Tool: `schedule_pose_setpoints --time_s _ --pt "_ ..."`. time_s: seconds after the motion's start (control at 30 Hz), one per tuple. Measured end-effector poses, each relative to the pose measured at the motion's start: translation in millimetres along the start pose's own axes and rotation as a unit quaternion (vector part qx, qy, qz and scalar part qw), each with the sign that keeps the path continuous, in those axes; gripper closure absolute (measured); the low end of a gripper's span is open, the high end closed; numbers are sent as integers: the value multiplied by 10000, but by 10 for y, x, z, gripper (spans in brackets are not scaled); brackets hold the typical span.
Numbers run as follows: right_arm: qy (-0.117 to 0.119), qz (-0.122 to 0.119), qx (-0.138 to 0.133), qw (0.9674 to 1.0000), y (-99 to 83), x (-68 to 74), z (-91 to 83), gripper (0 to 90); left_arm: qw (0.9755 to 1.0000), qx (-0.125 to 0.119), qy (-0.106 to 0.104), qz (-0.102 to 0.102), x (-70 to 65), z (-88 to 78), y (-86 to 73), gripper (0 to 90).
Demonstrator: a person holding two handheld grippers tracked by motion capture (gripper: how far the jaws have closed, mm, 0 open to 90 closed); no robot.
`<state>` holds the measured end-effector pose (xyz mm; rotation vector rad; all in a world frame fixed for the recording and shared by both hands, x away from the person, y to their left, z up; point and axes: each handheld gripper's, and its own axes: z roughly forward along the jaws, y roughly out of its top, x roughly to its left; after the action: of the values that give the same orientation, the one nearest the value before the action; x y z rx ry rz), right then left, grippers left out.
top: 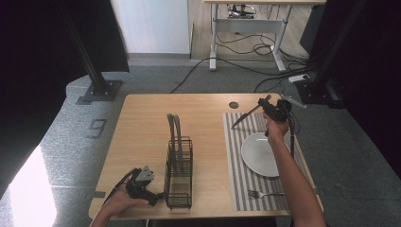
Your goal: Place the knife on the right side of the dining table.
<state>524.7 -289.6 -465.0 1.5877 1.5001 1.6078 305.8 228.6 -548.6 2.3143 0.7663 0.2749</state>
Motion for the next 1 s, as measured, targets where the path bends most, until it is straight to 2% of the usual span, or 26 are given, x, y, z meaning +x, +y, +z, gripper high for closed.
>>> schedule_pose_setpoints --time_s 0.17,0.23,0.4,0.77,0.83,1.0 --pt "-71 22 72 9999 -24 -94 -39 770 10000 1 0 1 0 0 0 0" --pt "-172 -14 190 9997 -29 -151 -61 755 10000 0 -2 0 0 0 0 0" --pt "-284 -104 242 9992 -41 -189 -78 736 10000 2 0 1 0 0 0 0" --pt "-423 75 471 9980 -116 -364 -133 692 10000 0 0 0 0 0 0 0" --pt "-445 229 605 9969 -132 -427 -141 683 10000 0 -2 1 0 0 0 0" --pt "-473 266 593 9968 -169 -468 -142 670 10000 1 1 1 0 0 0 0"
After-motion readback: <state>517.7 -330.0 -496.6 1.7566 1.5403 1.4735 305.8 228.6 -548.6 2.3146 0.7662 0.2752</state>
